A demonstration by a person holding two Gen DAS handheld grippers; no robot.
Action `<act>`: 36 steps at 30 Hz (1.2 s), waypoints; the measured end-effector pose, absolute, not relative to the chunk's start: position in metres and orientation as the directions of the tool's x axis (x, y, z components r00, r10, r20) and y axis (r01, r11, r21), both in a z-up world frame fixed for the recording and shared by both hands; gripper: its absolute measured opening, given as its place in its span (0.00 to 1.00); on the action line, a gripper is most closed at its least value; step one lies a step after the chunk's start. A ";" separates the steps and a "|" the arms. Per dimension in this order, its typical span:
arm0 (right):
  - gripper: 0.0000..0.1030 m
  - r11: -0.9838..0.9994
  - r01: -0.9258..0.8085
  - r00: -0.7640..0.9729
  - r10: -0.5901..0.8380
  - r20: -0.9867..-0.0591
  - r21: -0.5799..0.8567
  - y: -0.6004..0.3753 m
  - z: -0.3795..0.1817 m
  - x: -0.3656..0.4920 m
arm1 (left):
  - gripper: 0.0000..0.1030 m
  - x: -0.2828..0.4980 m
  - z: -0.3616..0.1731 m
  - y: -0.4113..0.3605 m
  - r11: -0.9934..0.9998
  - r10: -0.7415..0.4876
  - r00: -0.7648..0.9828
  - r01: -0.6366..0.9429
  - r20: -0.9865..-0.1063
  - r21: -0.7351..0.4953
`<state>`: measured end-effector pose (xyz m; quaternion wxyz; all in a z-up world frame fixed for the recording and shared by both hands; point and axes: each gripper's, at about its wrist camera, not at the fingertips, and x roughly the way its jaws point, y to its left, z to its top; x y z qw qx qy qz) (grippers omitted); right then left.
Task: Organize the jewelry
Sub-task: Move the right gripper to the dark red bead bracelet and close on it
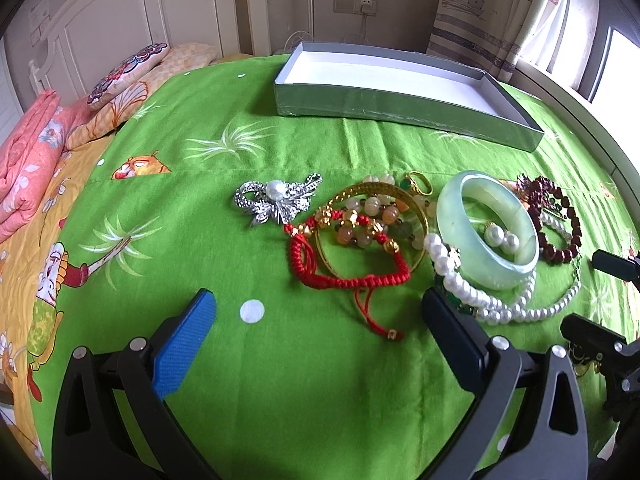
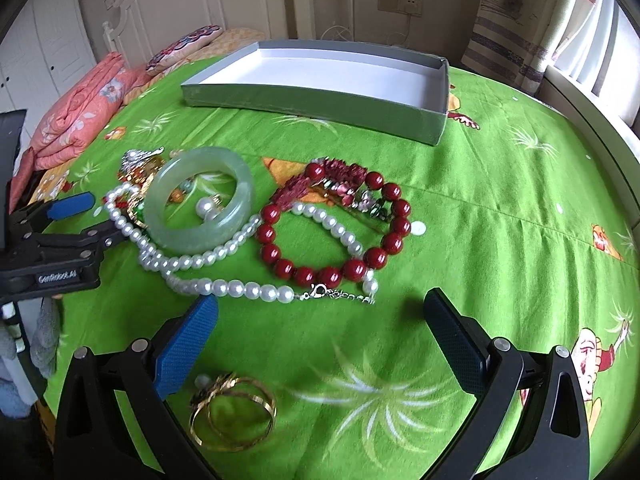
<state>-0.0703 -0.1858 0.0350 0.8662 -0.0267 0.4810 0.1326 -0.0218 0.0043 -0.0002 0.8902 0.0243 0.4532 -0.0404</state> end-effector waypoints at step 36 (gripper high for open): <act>0.40 0.983 -0.155 0.593 0.170 -0.787 0.096 -0.227 0.045 -0.014 | 0.98 -0.053 0.007 0.038 0.984 -0.174 0.623 0.077 -0.763 -0.161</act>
